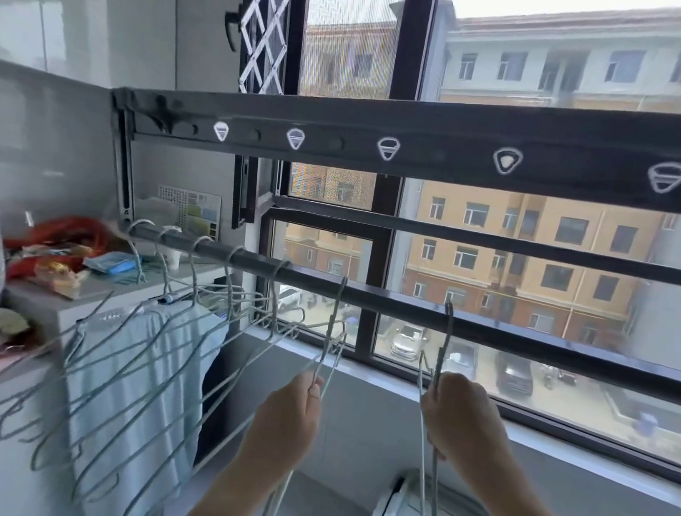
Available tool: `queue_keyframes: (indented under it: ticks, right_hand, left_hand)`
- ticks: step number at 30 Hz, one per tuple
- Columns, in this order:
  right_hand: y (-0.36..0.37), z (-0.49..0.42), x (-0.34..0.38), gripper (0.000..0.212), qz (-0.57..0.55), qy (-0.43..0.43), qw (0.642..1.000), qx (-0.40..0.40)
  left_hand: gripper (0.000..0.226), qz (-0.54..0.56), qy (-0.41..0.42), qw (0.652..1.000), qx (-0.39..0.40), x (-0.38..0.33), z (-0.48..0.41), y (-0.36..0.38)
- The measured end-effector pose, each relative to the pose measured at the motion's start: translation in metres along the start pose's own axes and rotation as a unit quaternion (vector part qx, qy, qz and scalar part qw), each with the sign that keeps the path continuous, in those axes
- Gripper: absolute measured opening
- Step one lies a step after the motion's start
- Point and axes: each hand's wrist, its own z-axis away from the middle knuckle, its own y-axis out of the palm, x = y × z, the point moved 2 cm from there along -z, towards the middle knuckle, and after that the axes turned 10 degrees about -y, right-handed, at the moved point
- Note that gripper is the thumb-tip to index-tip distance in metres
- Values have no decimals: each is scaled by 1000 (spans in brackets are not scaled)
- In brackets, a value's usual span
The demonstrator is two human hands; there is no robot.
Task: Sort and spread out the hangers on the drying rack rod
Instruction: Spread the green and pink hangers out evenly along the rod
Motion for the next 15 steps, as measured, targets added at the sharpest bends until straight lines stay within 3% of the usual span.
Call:
queue_keyframes:
  ticks: [15]
  right_hand:
    - [19,-8,28,30,10,6,1000,-12]
  left_hand:
    - [20,34,28,999,14,18,-18,-12]
